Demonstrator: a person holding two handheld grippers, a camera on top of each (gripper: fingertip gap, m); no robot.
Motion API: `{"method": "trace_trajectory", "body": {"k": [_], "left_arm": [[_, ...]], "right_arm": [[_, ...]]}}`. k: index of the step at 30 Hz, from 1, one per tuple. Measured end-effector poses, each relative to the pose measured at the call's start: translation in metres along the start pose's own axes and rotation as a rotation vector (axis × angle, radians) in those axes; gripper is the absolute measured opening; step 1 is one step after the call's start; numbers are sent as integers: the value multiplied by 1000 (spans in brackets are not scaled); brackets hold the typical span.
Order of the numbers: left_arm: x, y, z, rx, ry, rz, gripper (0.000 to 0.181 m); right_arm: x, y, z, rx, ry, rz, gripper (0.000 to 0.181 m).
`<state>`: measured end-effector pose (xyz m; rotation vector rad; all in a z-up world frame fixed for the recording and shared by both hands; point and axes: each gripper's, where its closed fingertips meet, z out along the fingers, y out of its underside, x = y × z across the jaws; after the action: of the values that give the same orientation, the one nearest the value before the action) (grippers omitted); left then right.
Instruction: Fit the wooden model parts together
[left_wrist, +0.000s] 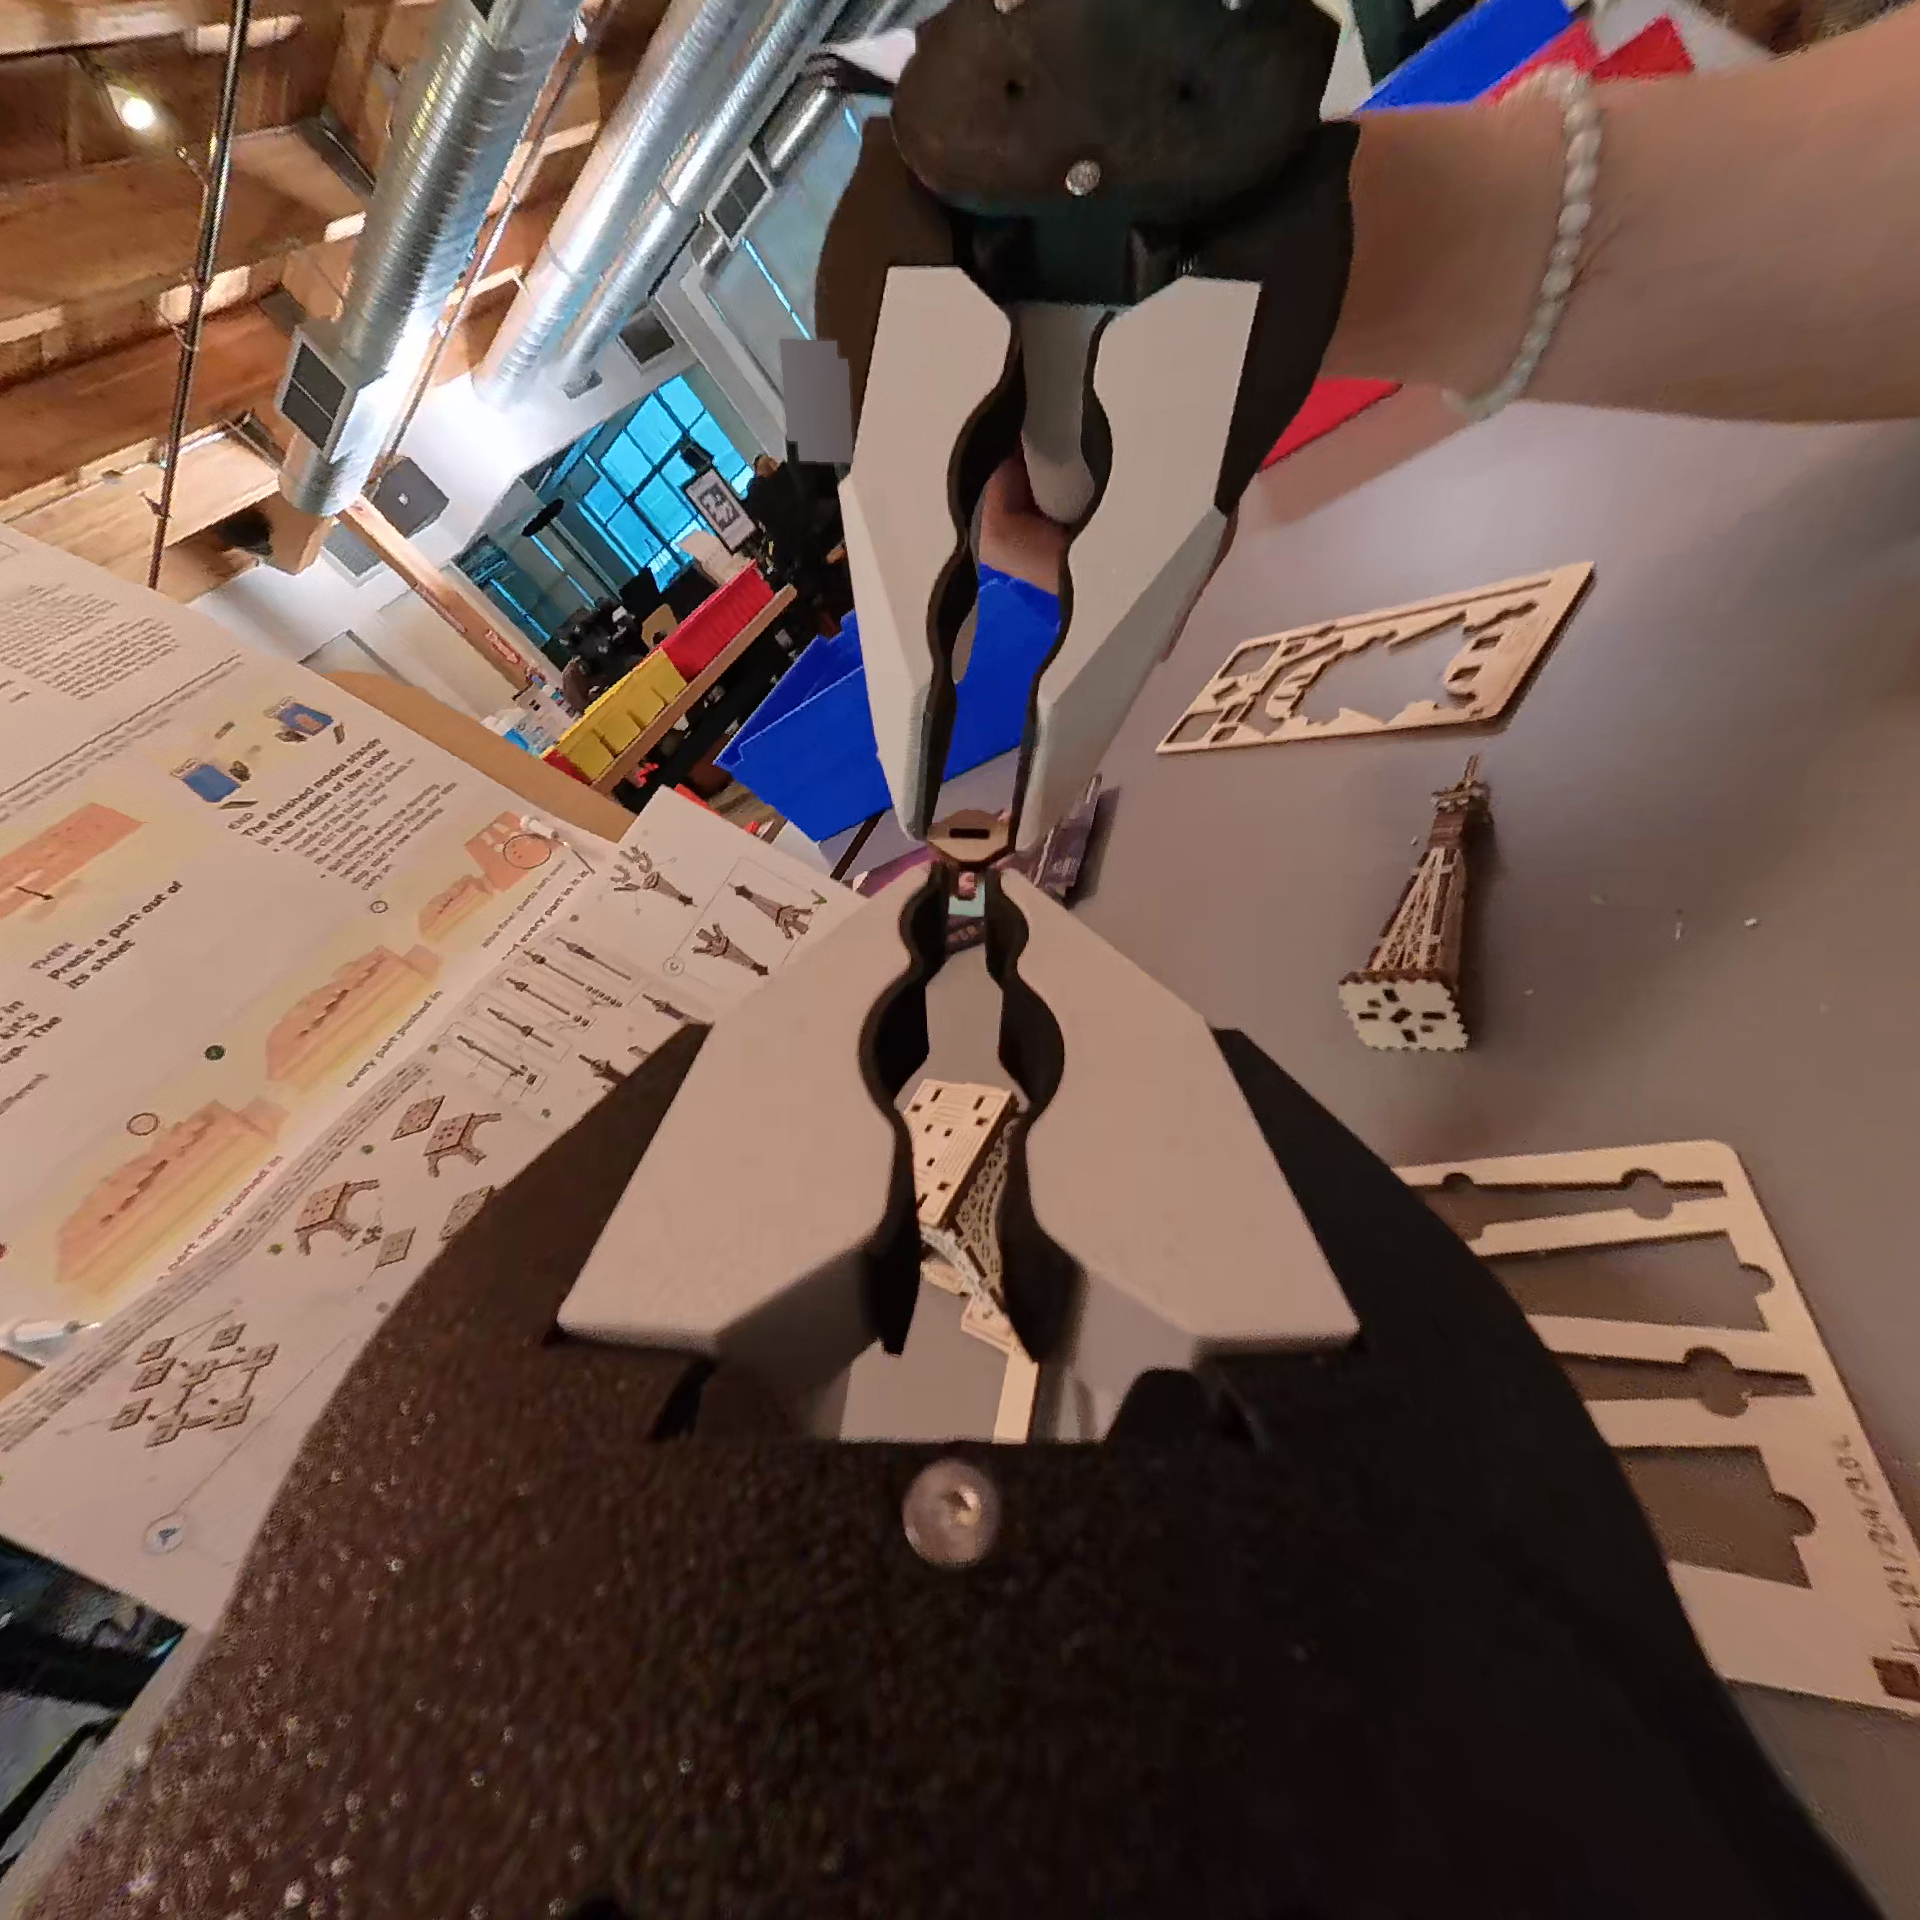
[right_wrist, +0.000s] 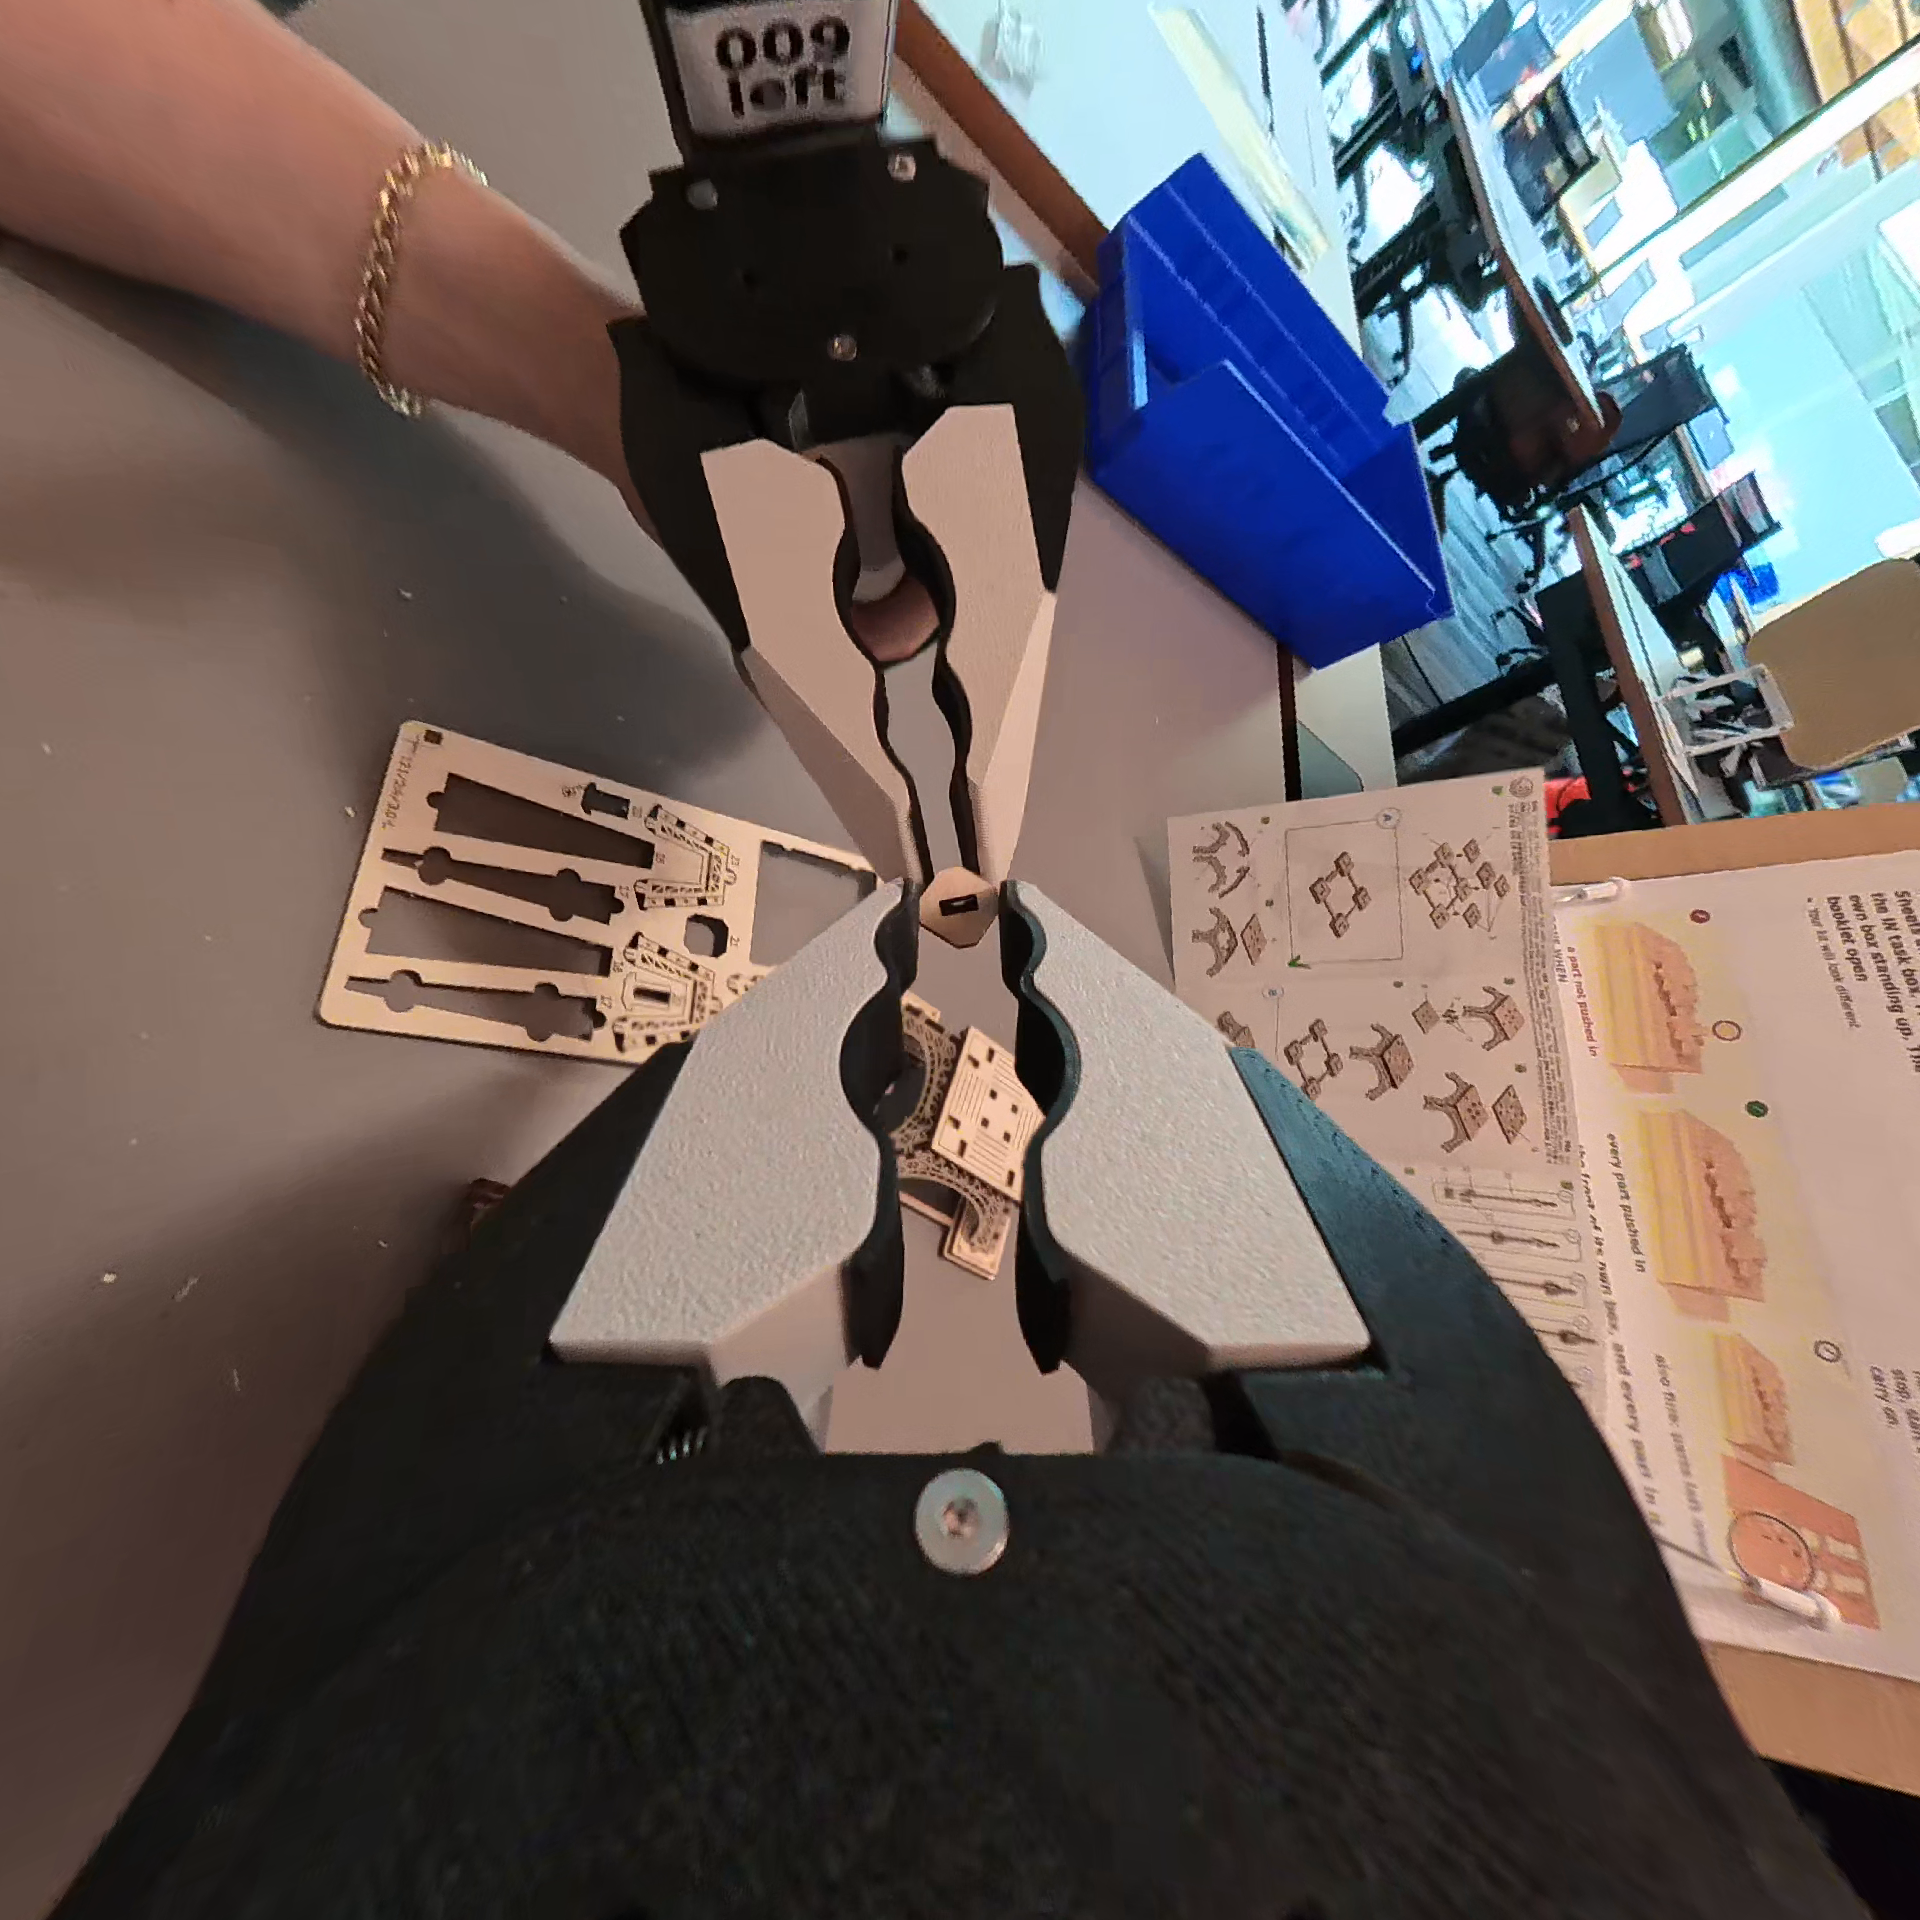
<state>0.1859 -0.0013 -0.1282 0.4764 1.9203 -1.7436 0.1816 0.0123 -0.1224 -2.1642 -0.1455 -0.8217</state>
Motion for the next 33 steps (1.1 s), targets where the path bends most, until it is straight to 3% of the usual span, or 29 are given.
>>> {"method": "trace_trajectory", "body": {"k": [6,16,30,33], "left_arm": [[0,-10,-4,77,17,-49,5],[3,-15,-8,89,50,-39,5],[0,-40,-17,274,93,-188,4],[-2,-36,-16,242,78,-176,4]], "right_arm": [[0,-10,-5,70,-12,29,13],[-3,-16,-6,118,-43,65,13],[1,-40,-18,342,-99,219,13],[2,-37,-16,336,-93,232,13]]}}
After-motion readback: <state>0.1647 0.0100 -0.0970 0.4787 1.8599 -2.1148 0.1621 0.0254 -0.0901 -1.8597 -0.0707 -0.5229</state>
